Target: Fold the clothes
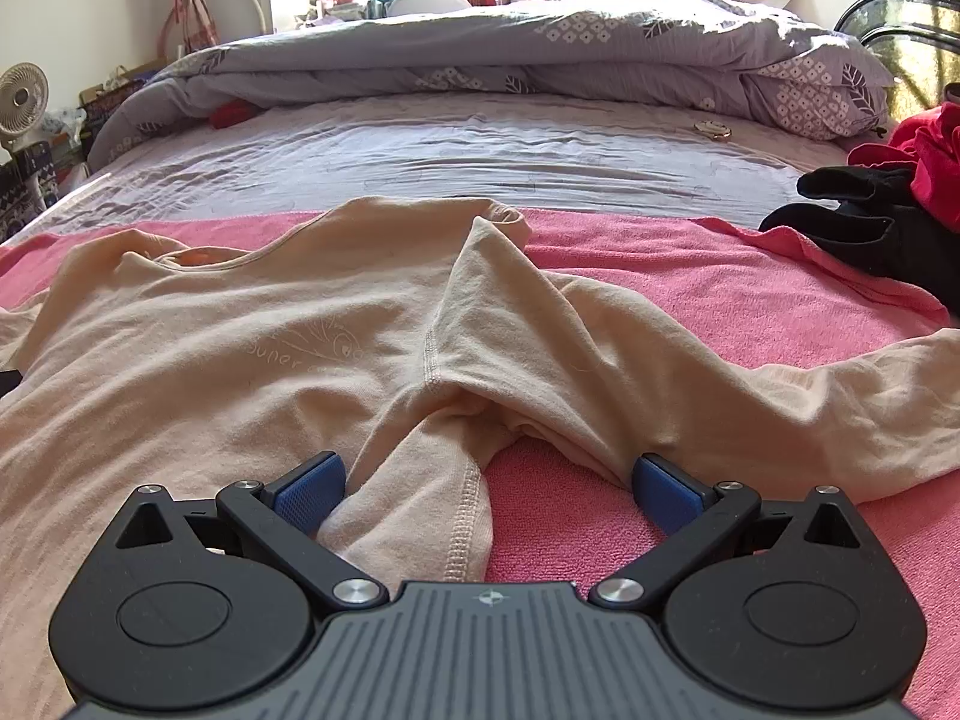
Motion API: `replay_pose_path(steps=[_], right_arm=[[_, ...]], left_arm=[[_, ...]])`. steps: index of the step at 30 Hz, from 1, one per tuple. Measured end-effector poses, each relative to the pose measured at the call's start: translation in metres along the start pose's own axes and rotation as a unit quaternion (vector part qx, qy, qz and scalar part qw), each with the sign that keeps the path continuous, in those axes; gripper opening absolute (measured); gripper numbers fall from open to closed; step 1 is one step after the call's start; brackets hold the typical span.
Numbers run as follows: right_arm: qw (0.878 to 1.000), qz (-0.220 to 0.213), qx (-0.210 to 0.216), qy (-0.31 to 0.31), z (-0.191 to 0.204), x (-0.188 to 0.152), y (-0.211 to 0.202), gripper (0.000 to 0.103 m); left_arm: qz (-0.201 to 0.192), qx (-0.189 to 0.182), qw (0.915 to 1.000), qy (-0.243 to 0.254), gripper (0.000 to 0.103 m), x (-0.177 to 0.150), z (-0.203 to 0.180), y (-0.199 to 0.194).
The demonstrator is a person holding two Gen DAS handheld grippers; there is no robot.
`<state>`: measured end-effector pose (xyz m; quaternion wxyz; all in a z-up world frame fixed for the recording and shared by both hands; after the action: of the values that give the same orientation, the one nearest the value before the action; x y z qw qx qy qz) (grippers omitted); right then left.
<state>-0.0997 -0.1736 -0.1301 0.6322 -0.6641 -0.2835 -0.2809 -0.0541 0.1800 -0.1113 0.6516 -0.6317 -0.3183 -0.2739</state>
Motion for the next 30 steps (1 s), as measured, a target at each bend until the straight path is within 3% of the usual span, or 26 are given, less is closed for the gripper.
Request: replay_pose_path(steps=[30], right_arm=[[1.000, 0.000, 0.000, 0.001, 0.0003, -0.0004, -0.0002, 0.103]], left_arm=[[0.001, 0.002, 1.0000, -0.003, 0.103, -0.0014, -0.0009, -0.0022]])
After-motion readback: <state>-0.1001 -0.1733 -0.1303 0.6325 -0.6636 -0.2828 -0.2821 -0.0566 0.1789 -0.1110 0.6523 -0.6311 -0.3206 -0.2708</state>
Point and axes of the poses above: each gripper's, at about its wrist camera, not at the fingertips, and y roughly the way its jaws point, z to its left, x to its top, the point moved 3 cm from there along y, roughly the way its jaws point, and after that the axes turned 6 degrees about -y, right-handed, at the moved point
